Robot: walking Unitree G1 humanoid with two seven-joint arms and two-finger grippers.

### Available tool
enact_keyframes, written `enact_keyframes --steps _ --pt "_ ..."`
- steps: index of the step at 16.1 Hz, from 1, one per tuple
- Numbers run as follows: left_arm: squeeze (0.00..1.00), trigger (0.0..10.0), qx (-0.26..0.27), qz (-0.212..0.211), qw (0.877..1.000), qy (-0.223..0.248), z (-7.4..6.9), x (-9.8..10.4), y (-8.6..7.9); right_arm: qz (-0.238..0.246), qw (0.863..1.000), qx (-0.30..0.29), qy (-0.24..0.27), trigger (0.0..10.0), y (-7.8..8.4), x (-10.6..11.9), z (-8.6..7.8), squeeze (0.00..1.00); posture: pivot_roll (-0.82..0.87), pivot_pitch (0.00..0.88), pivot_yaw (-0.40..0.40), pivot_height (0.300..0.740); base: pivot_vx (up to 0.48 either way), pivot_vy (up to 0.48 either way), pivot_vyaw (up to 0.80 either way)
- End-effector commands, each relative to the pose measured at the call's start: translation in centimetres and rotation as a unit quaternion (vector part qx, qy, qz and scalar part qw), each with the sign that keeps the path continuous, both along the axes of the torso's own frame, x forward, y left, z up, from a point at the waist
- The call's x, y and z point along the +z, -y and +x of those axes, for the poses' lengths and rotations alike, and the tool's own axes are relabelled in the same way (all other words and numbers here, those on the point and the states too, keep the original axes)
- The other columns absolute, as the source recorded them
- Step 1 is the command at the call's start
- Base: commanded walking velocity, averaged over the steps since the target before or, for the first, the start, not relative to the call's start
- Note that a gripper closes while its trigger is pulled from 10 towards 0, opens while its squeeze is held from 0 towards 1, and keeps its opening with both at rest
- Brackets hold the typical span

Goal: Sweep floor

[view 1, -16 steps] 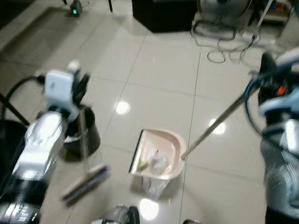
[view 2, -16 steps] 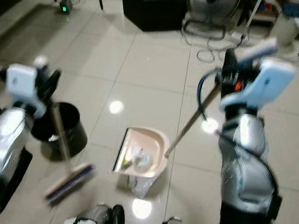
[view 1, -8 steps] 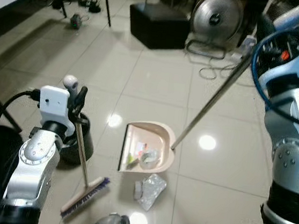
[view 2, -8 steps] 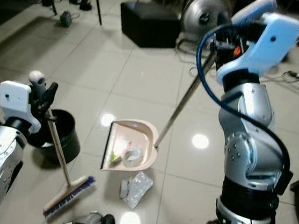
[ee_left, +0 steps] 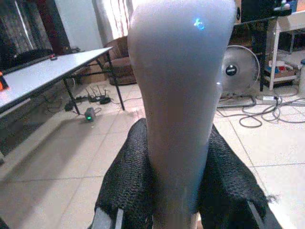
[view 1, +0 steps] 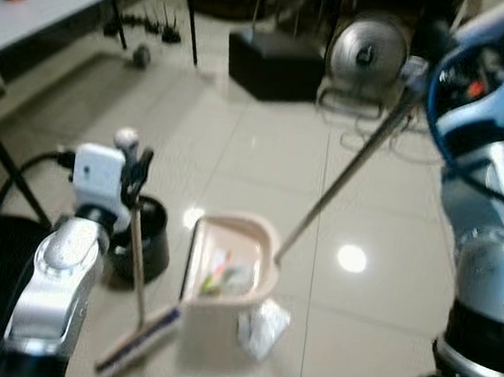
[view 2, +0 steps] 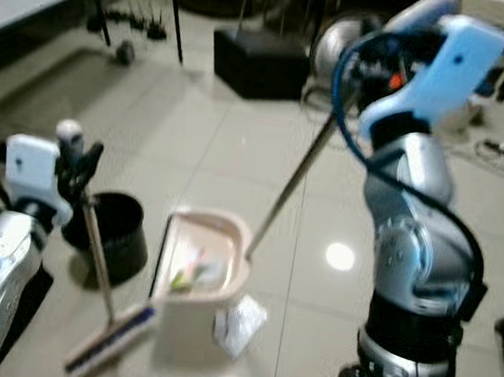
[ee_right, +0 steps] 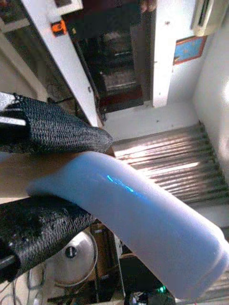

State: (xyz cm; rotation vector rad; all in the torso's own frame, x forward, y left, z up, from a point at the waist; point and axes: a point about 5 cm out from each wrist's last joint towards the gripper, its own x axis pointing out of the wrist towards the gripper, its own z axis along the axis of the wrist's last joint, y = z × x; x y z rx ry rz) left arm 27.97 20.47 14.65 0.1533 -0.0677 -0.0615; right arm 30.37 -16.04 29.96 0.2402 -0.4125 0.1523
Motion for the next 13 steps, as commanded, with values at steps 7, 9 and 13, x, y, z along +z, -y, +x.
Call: enact_keyframes --steps 7,9,13 --pt "0.0 10.0 -0.02 0.047 0.998 0.02 0.32 1.22 1.17 0.016 1.0 -0.023 0.007 10.0 1.18 0.44 -0.71 0.0 -0.06 0.005 0.073 0.74 0.0 0.103 0.0" --pt "0.0 10.0 -0.01 0.012 1.0 0.013 0.06 0.9 1.17 0.015 1.0 -0.025 0.004 10.0 1.26 0.38 -0.63 0.0 -0.06 0.008 0.071 0.74 0.0 -0.24 0.0" --pt "0.0 10.0 -0.01 0.013 1.0 0.009 0.12 0.82 1.48 0.005 1.0 -0.026 0.003 10.0 1.29 0.48 -0.46 0.0 -0.06 0.01 0.061 0.74 0.0 0.0 0.0"
